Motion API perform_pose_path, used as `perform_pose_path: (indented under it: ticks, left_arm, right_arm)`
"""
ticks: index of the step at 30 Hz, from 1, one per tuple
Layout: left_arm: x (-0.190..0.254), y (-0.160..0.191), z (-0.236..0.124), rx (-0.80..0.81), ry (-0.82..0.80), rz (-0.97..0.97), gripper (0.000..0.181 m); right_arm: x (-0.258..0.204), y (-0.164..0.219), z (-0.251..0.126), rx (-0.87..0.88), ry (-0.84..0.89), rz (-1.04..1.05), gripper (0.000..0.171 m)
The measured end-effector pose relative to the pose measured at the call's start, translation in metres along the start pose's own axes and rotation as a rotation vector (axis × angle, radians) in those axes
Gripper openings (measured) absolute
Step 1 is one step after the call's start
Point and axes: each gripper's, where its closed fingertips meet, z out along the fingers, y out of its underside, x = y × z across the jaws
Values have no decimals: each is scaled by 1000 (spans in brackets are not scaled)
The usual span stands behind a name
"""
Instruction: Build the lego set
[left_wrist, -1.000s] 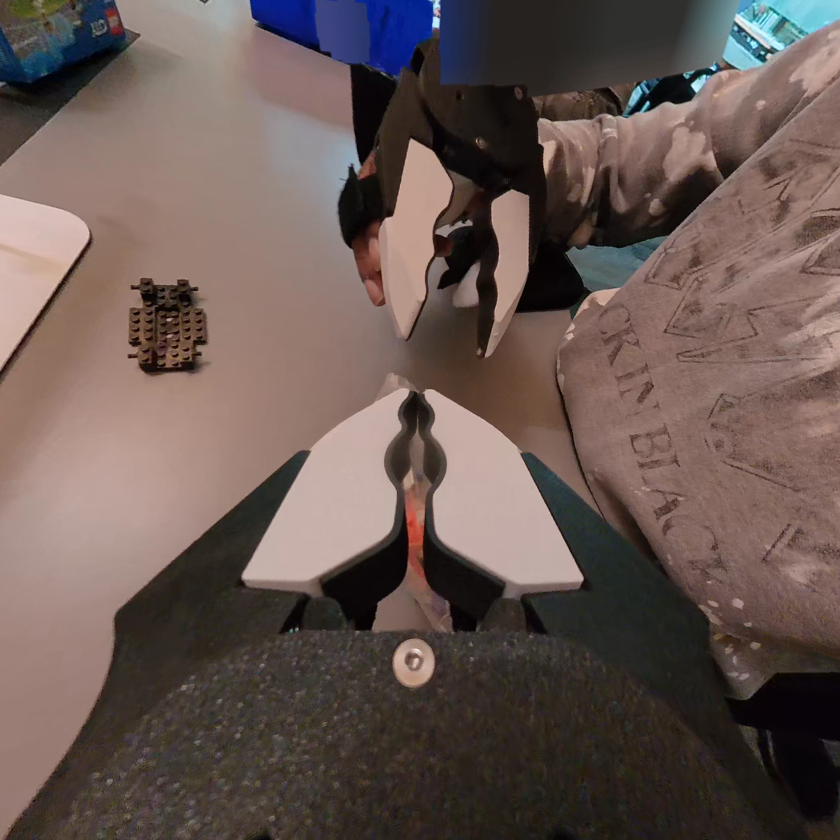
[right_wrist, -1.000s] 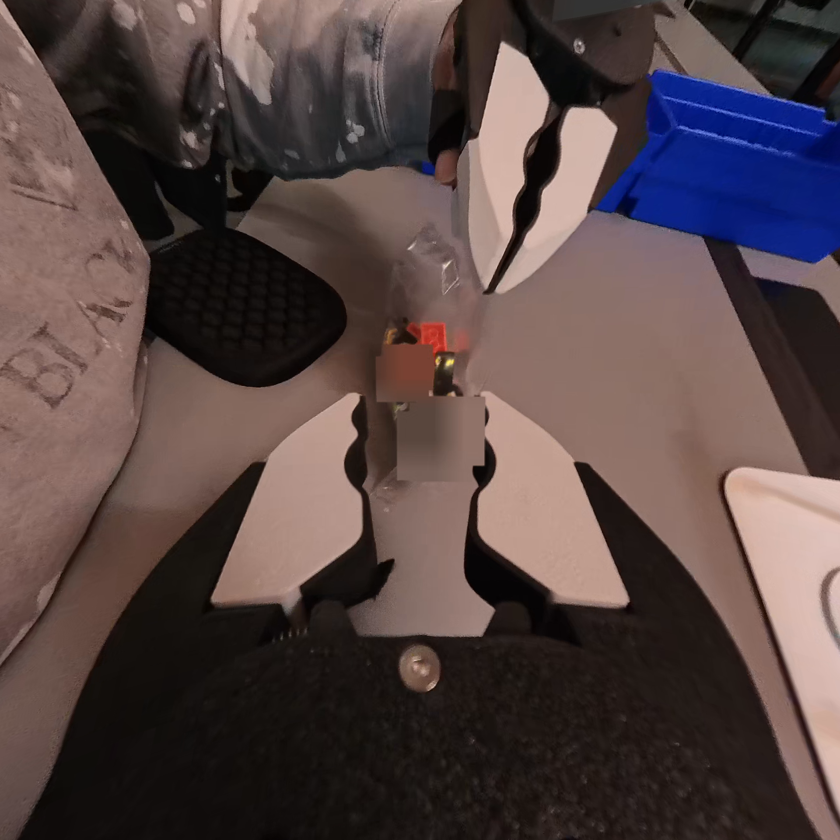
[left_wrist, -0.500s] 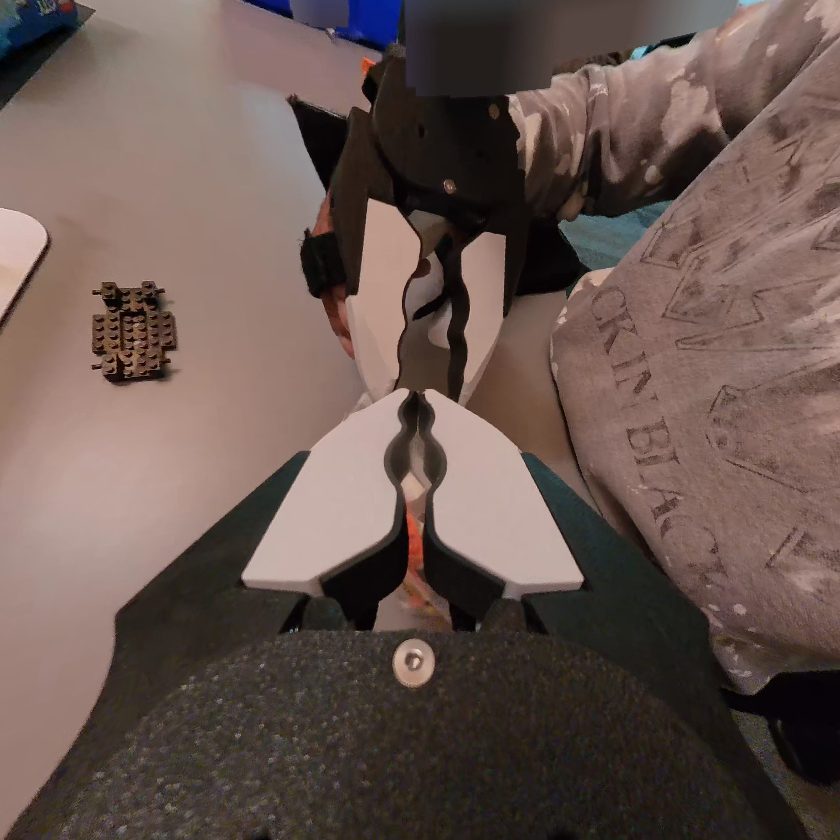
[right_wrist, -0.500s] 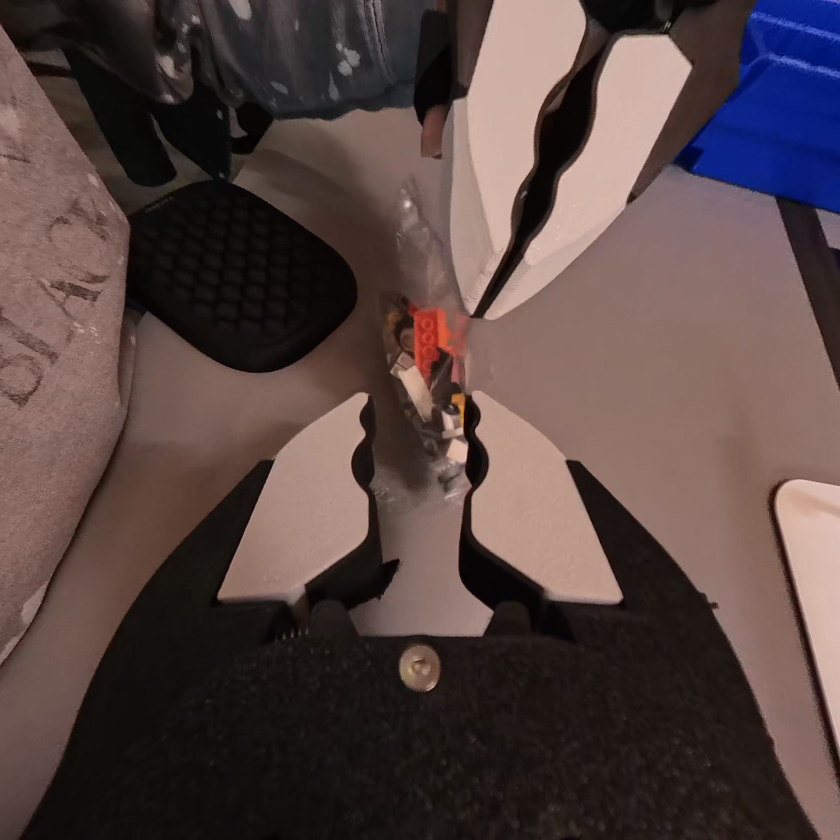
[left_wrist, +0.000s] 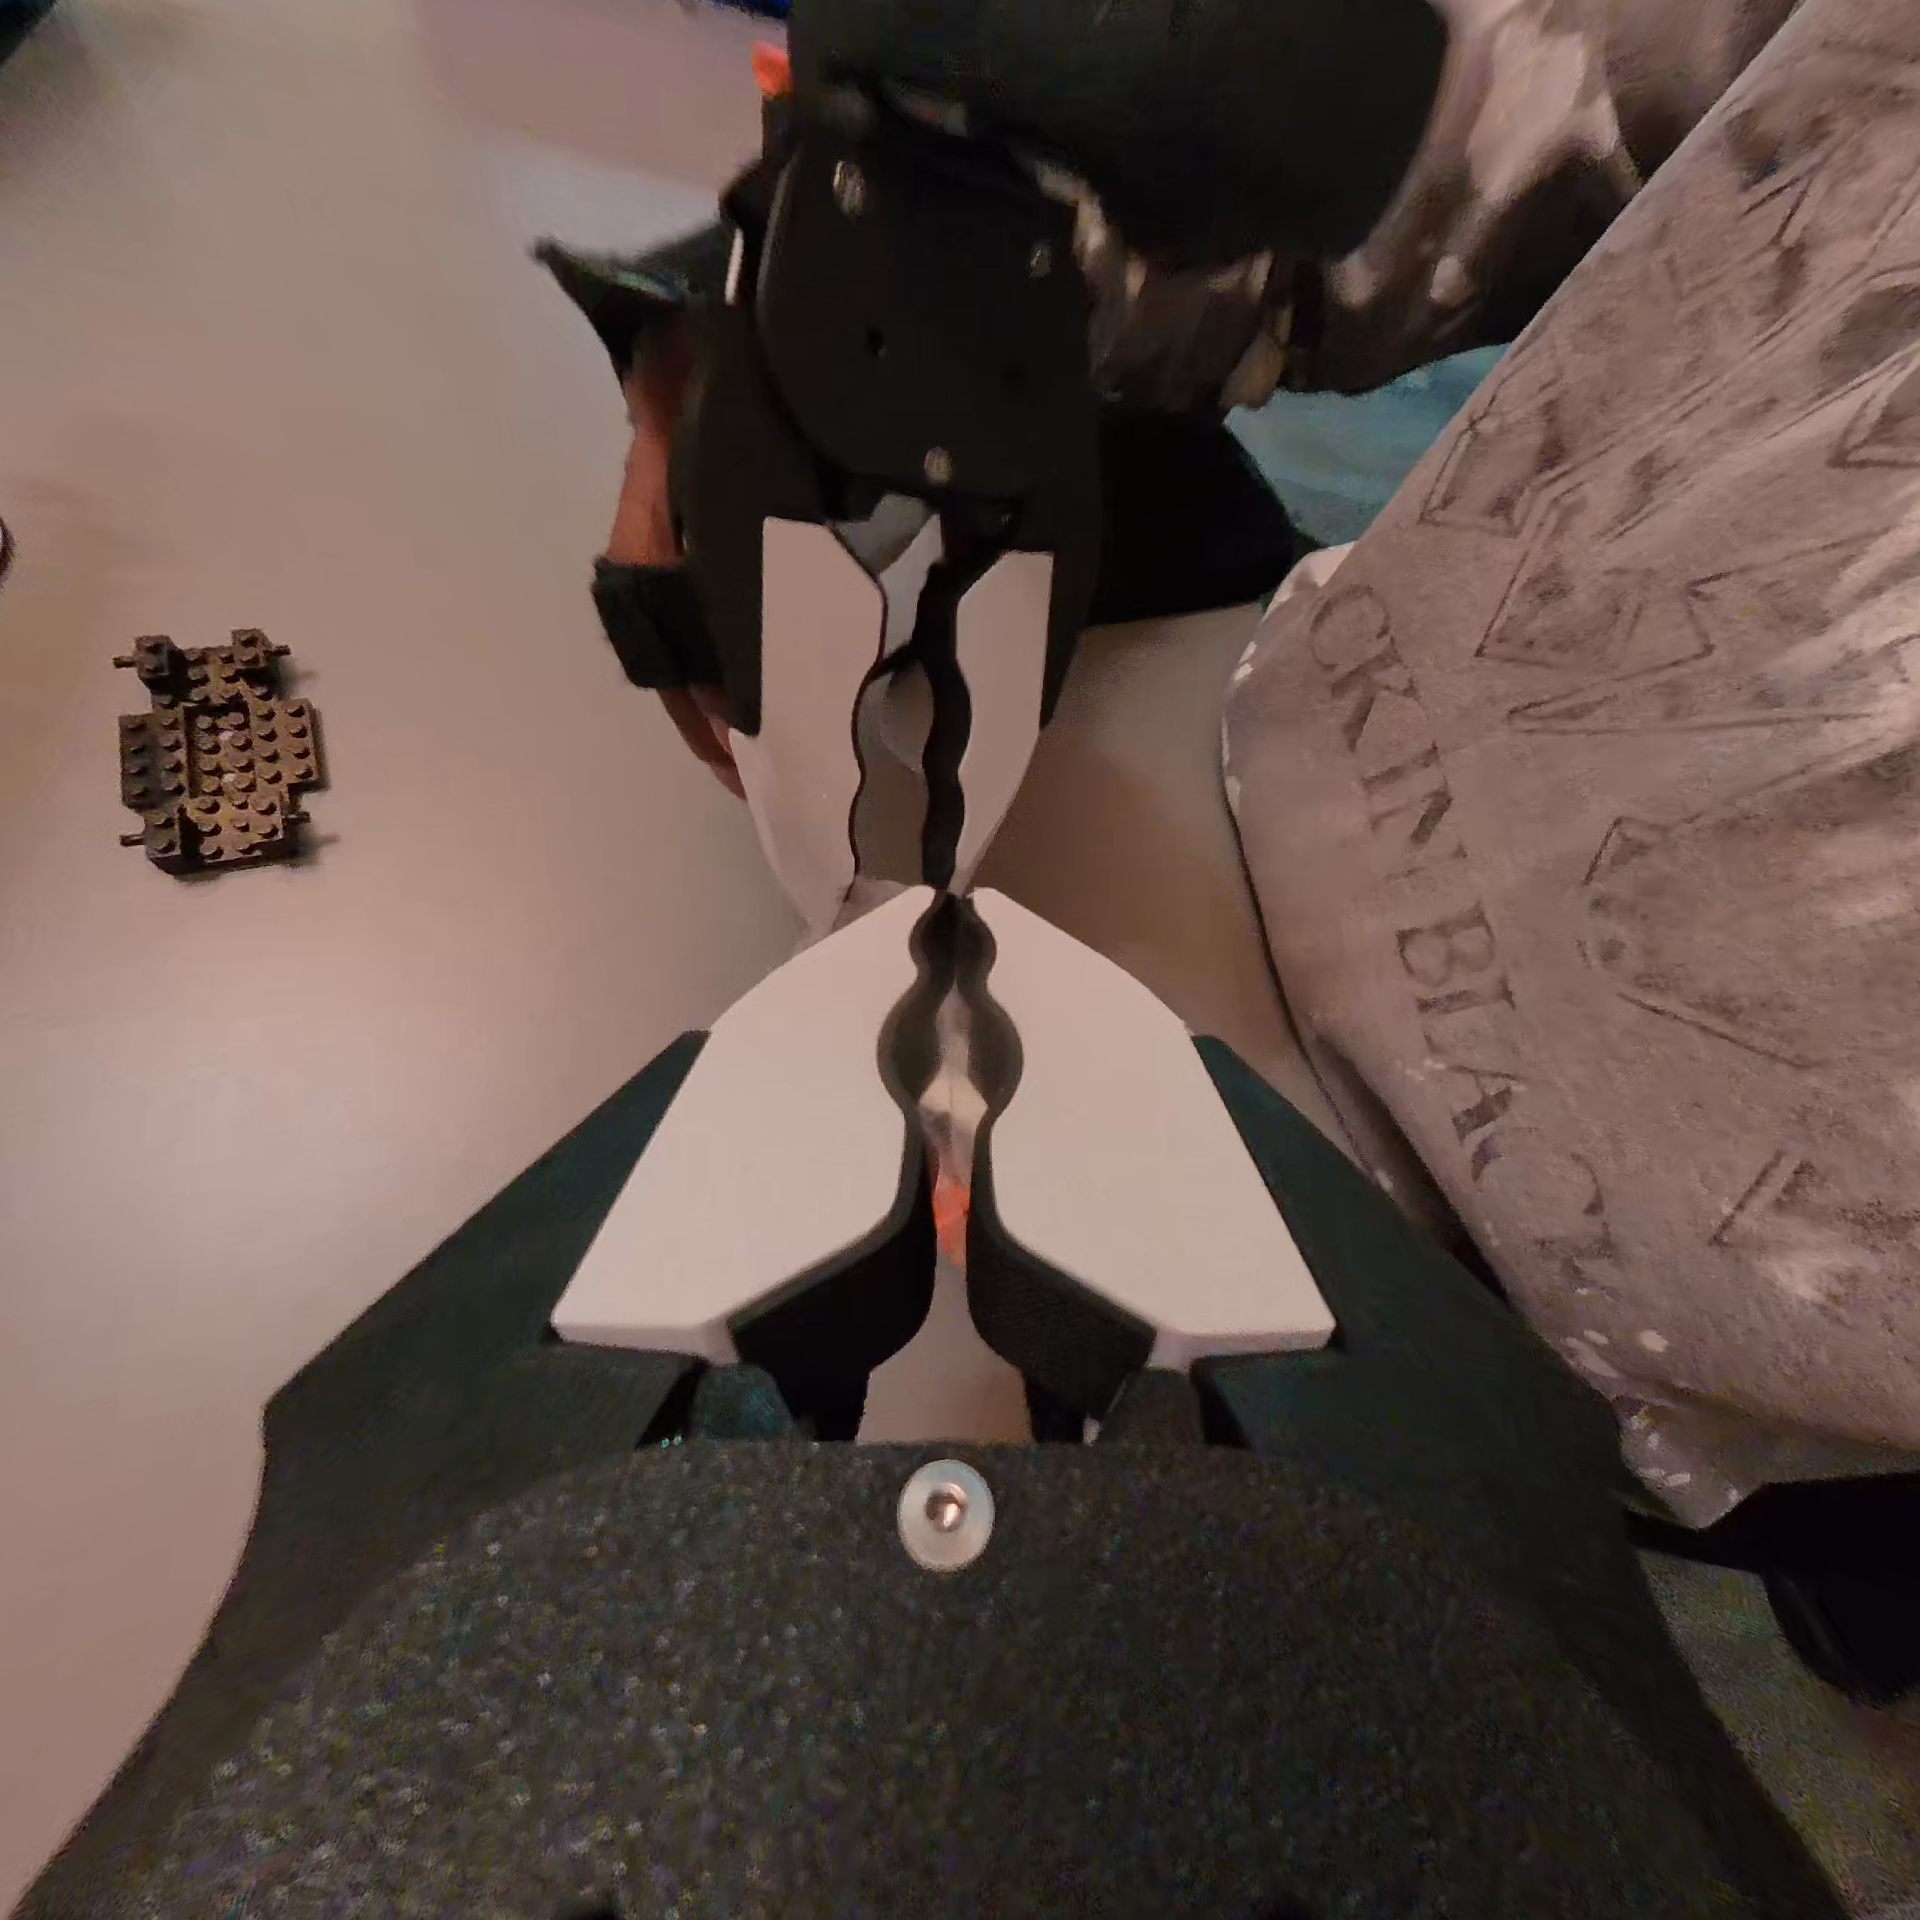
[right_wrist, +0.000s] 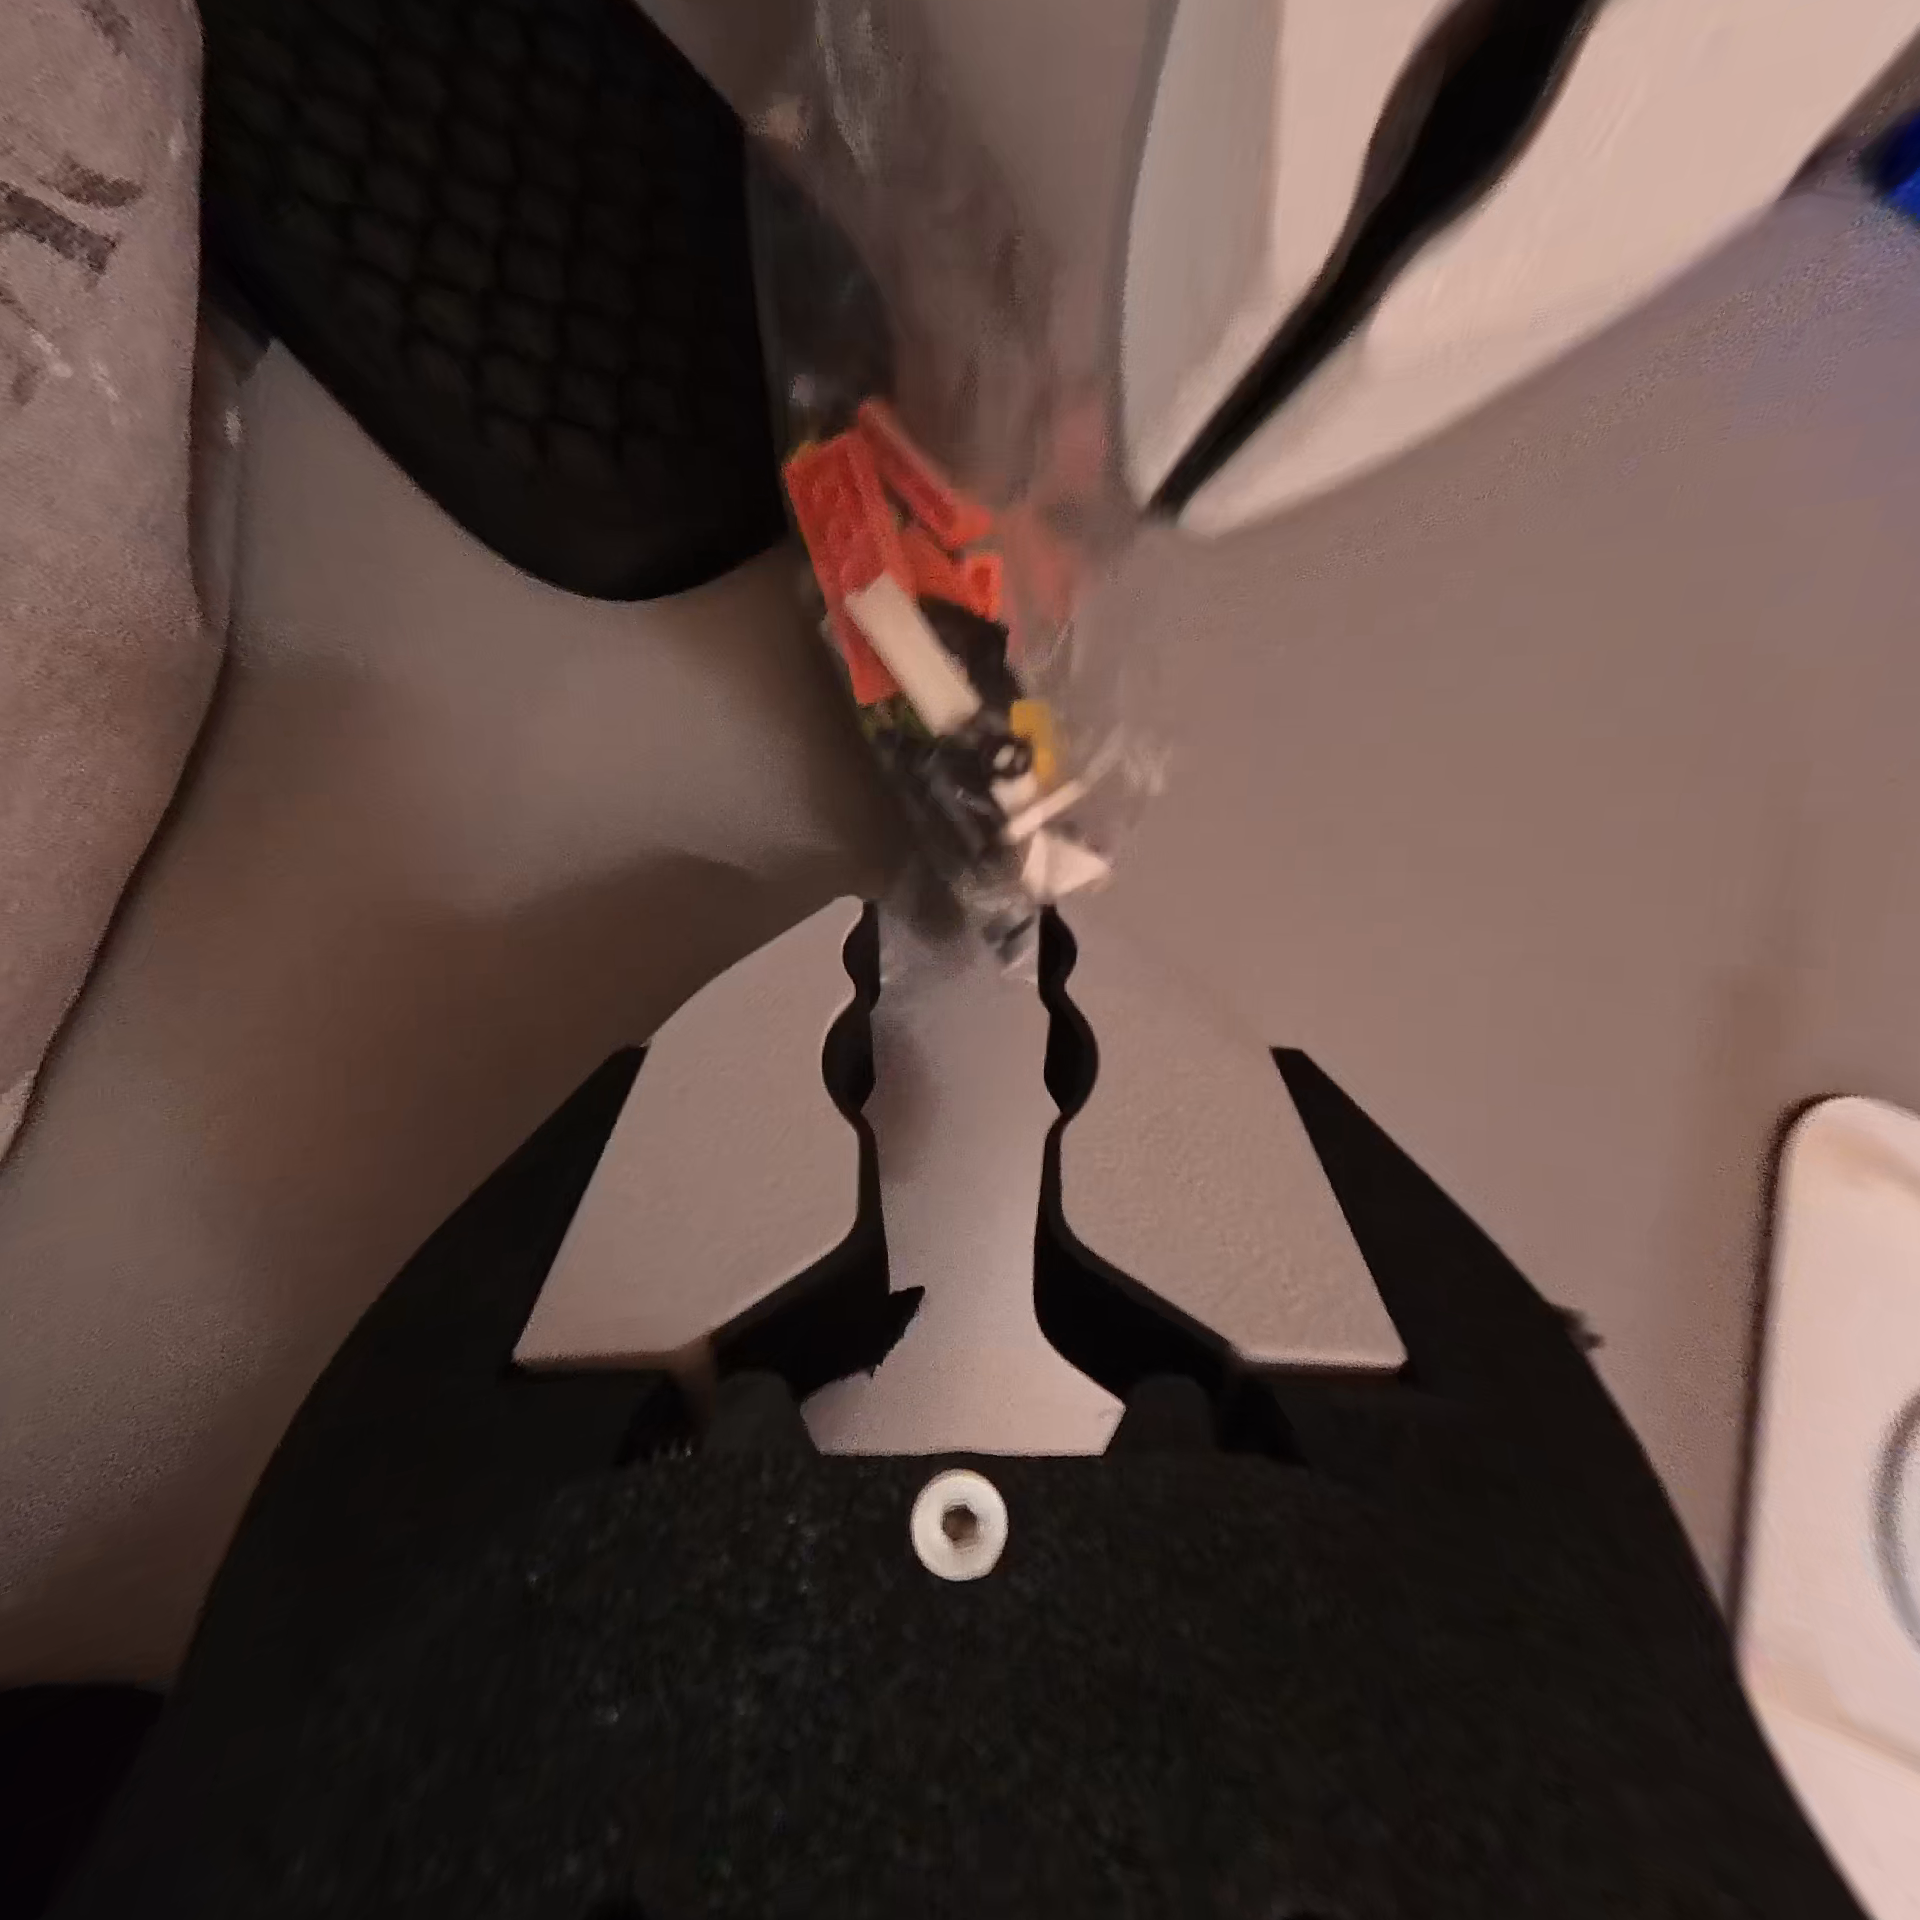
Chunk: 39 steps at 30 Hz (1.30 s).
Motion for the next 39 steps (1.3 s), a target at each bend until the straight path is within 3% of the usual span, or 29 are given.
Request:
perform_pose_path:
  ticks: [3,8,14,18,26,39]
  left_arm:
    - [2,-3,-10,41,-9,-1,0]
    - [4,-1,-10,46,-4,-15,0]
    - [1,-2,-3,38,-12,-21,0]
    - [-2,-3,1,30,-23,-40,0]
    - [-4,-5,1,19,-41,-44,0]
    - [-6,3,-2,41,-27,-60,0]
  right_arm:
    - [-15,16,7,15,-71,73,29]
    - [-17,4,-9,169,-85,163,31]
    - [-8,-40,-41,382,-25,170,38]
    - [-11,-46,-32,361,-4,153,42]
    - [-11,-14,9,190,16,152,42]
    - [-17,-4,20,265,-56,192,37]
